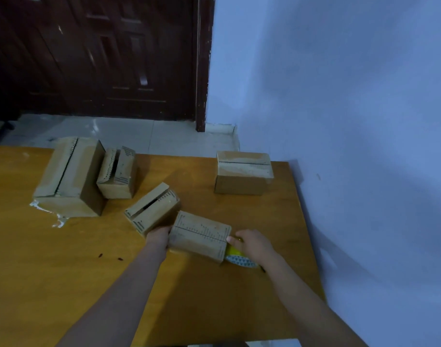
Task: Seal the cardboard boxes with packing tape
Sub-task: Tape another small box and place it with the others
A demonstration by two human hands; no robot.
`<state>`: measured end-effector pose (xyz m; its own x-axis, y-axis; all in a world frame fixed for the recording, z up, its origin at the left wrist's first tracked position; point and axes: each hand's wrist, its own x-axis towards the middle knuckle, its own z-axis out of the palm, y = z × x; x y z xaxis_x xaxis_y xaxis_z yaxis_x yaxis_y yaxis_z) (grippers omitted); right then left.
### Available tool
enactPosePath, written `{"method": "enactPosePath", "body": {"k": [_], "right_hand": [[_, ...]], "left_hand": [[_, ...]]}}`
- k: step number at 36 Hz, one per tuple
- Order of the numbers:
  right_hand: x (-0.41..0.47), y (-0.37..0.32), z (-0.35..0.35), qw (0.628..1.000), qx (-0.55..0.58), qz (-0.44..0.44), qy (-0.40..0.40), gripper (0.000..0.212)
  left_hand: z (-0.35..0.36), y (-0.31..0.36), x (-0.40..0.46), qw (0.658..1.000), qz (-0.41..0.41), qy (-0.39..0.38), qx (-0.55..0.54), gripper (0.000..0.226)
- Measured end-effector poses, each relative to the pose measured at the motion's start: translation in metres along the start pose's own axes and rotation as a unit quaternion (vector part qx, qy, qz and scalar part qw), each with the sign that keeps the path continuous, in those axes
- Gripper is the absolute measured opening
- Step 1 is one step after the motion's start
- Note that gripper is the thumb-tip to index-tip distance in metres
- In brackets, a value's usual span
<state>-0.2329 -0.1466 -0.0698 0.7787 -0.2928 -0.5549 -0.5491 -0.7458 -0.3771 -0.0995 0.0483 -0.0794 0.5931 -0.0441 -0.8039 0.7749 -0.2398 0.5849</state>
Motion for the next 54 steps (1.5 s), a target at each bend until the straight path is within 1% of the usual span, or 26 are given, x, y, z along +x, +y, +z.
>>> {"method": "enactPosePath", "body": {"k": [2,4,5,6,7,9,11,14,16,18,21,23,25,29,30,32,33,38,41,43,45,48,50,52,53,54], "right_hand": [[0.002,-0.004,0.003,1.000,0.008,0.006,0.000,0.031],[0.001,-0.008,0.003,1.000,0.011,0.008,-0.004,0.051],[0.001,-0.010,0.003,1.000,0.013,0.014,-0.003,0.057],[0.000,-0.011,0.003,1.000,0.015,0.013,-0.004,0.057],[-0.001,-0.011,0.004,1.000,0.026,0.009,-0.002,0.050],[-0.002,-0.010,0.005,0.999,0.045,0.010,0.003,0.025],[-0.006,-0.012,0.003,0.997,0.079,0.013,0.000,0.035],[-0.010,-0.007,0.002,0.988,0.150,0.019,-0.011,0.038],[-0.012,-0.004,0.000,0.984,0.176,0.008,-0.029,0.041],[-0.013,0.000,-0.001,0.980,0.196,0.010,-0.039,0.037],[-0.014,0.004,-0.001,0.977,0.209,0.007,-0.046,0.031],[-0.014,0.004,-0.001,0.977,0.207,0.004,-0.051,0.027],[-0.013,0.004,-0.001,0.977,0.206,0.003,-0.052,0.025],[-0.012,0.003,-0.002,0.978,0.200,0.009,-0.056,0.024],[-0.012,0.003,-0.002,0.978,0.203,0.011,-0.055,0.026],[-0.012,0.003,-0.002,0.978,0.203,0.012,-0.055,0.026],[-0.013,0.002,-0.002,0.978,0.200,0.011,-0.056,0.025],[-0.014,0.002,0.000,0.982,0.182,0.000,-0.052,0.024],[-0.015,0.001,-0.001,0.981,0.181,-0.006,-0.062,0.023],[-0.015,0.002,-0.002,0.981,0.182,-0.010,-0.066,0.022],[-0.015,0.002,-0.002,0.981,0.184,-0.016,-0.063,0.023],[-0.016,0.004,-0.001,0.981,0.182,-0.018,-0.062,0.023],[-0.017,0.005,0.000,0.981,0.183,-0.021,-0.065,0.025],[-0.017,0.006,0.001,0.979,0.191,-0.022,-0.069,0.026],[-0.018,0.006,0.001,0.978,0.195,-0.021,-0.071,0.026],[-0.019,0.006,0.001,0.977,0.200,-0.022,-0.073,0.026]], "left_hand": [[-0.004,0.001,0.004,0.999,-0.011,0.019,-0.024,0.026],[-0.007,0.001,0.005,0.999,-0.021,0.018,-0.040,0.017],[-0.009,0.000,0.004,0.999,-0.025,0.012,-0.041,0.012],[-0.012,-0.001,0.005,0.999,-0.027,0.008,-0.040,0.009],[-0.014,-0.003,0.006,0.999,-0.028,0.003,-0.038,0.011],[-0.020,-0.007,0.007,0.999,-0.022,-0.005,-0.029,0.018],[-0.026,-0.013,0.009,1.000,-0.010,-0.007,-0.026,0.012],[-0.032,-0.019,0.002,0.999,0.035,0.001,-0.006,0.012],[-0.034,-0.023,-0.002,0.997,0.073,0.005,0.030,0.015],[-0.036,-0.025,-0.009,0.989,0.122,0.005,0.079,0.022],[-0.035,-0.026,-0.018,0.968,0.202,-0.014,0.146,0.033],[-0.030,-0.024,-0.025,0.957,0.217,-0.031,0.189,0.040],[-0.027,-0.023,-0.026,0.948,0.222,-0.040,0.226,0.042],[-0.027,-0.025,-0.020,0.935,0.230,-0.030,0.268,0.037],[-0.027,-0.026,-0.019,0.932,0.229,-0.022,0.279,0.040],[-0.025,-0.030,-0.017,0.929,0.221,-0.002,0.296,0.053],[-0.025,-0.031,-0.016,0.929,0.218,0.005,0.298,0.054],[-0.026,-0.030,-0.015,0.906,0.216,0.040,0.361,0.050],[-0.023,-0.026,-0.017,0.897,0.225,0.069,0.374,0.044],[-0.019,-0.027,-0.018,0.888,0.251,0.102,0.372,0.044],[-0.014,-0.028,-0.021,0.875,0.282,0.112,0.378,0.039],[-0.009,-0.025,-0.025,0.879,0.275,0.110,0.375,0.032],[-0.007,-0.023,-0.025,0.873,0.265,0.123,0.390,0.031],[-0.003,-0.022,-0.027,0.857,0.278,0.145,0.410,0.027],[-0.001,-0.022,-0.028,0.838,0.301,0.164,0.425,0.023],[0.002,-0.021,-0.029,0.811,0.332,0.181,0.446,0.022]]}}
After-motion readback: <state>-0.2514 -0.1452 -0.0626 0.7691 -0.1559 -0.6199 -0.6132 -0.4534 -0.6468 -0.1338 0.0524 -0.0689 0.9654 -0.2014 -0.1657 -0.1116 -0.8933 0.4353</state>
